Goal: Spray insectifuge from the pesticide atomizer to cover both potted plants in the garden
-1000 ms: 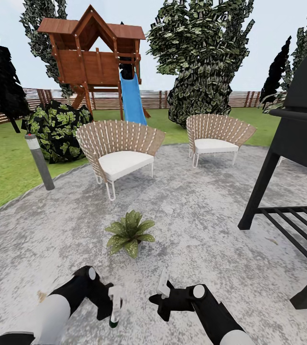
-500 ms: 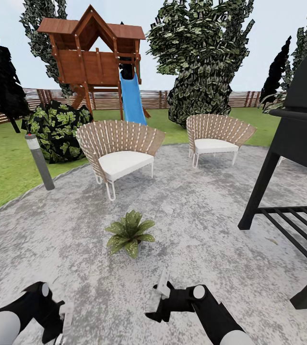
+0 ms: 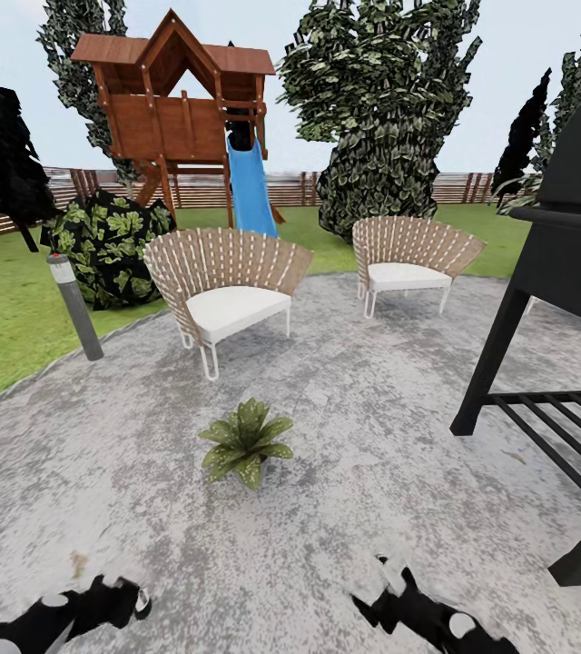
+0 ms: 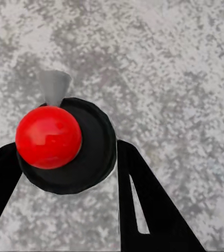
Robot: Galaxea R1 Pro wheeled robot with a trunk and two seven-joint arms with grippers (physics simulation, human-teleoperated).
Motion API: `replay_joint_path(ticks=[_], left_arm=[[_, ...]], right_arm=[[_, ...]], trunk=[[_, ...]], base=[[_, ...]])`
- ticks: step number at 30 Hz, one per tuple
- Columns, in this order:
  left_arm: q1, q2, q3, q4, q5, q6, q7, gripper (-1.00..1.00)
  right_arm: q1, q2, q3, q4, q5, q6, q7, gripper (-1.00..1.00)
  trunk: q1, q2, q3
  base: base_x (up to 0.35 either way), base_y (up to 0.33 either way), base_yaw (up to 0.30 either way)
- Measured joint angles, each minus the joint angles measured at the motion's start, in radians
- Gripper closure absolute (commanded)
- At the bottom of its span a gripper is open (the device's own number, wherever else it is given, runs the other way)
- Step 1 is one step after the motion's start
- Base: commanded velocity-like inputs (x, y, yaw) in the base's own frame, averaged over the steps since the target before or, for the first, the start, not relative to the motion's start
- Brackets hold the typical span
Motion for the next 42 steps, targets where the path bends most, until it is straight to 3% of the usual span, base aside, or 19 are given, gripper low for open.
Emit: replay_joint_path(ticks=[2, 5, 7, 8, 10, 13, 16, 24, 42], left_arm=[[0.037, 0.0, 0.0, 0.006, 0.104, -0.103, 0.054, 1.0], [0.071, -0.004, 0.001, 0.011, 0.22, -0.165, 0.15, 1.0], [0.095, -0.006, 0.0, 0.017, 0.26, -0.187, 0.224, 1.0], [0.103, -0.011, 0.0, 0.021, 0.268, -0.208, 0.261, 1.0], [0.108, -0.02, -0.002, 0.039, 0.272, -0.229, 0.288, 1.0], [0.109, -0.039, -0.003, 0.055, 0.272, -0.236, 0.296, 1.0], [0.11, -0.051, -0.001, 0.069, 0.272, -0.237, 0.297, 1.0], [0.11, -0.054, 0.0, 0.073, 0.271, -0.237, 0.297, 1.0], [0.11, -0.047, 0.001, 0.071, 0.269, -0.238, 0.297, 1.0]], right_arm=[[0.0, -0.004, -0.002, 0.065, 0.003, -0.034, -0.147, -1.0], [0.01, -0.006, -0.004, 0.093, 0.001, -0.072, -0.321, -1.0], [0.051, -0.005, -0.005, 0.101, -0.027, -0.15, -0.425, -1.0], [0.076, 0.001, -0.006, 0.103, -0.081, -0.186, -0.484, -1.0], [0.094, 0.007, -0.009, 0.103, -0.145, -0.207, -0.532, -1.0], [0.099, 0.008, -0.01, 0.104, -0.17, -0.213, -0.546, -1.0], [0.1, 0.007, -0.009, 0.106, -0.172, -0.212, -0.548, -1.0], [0.1, 0.011, -0.007, 0.201, -0.174, -0.211, -0.547, -1.0], [0.112, 0.01, -0.007, 0.22, -0.172, -0.209, -0.547, -1.0]], trunk=[[0.0, 0.0, 0.0], [0.0, 0.0, 0.0], [0.0, 0.0, 0.0], [0.0, 0.0, 0.0], [0.0, 0.0, 0.0], [0.0, 0.0, 0.0], [0.0, 0.0, 0.0], [0.0, 0.0, 0.0], [0.0, 0.0, 0.0]], base=[[0.0, 0.0, 0.0], [0.0, 0.0, 0.0], [0.0, 0.0, 0.0], [0.0, 0.0, 0.0], [0.0, 0.0, 0.0], [0.0, 0.0, 0.0], [0.0, 0.0, 0.0], [0.0, 0.0, 0.0], [0.0, 0.0, 0.0]])
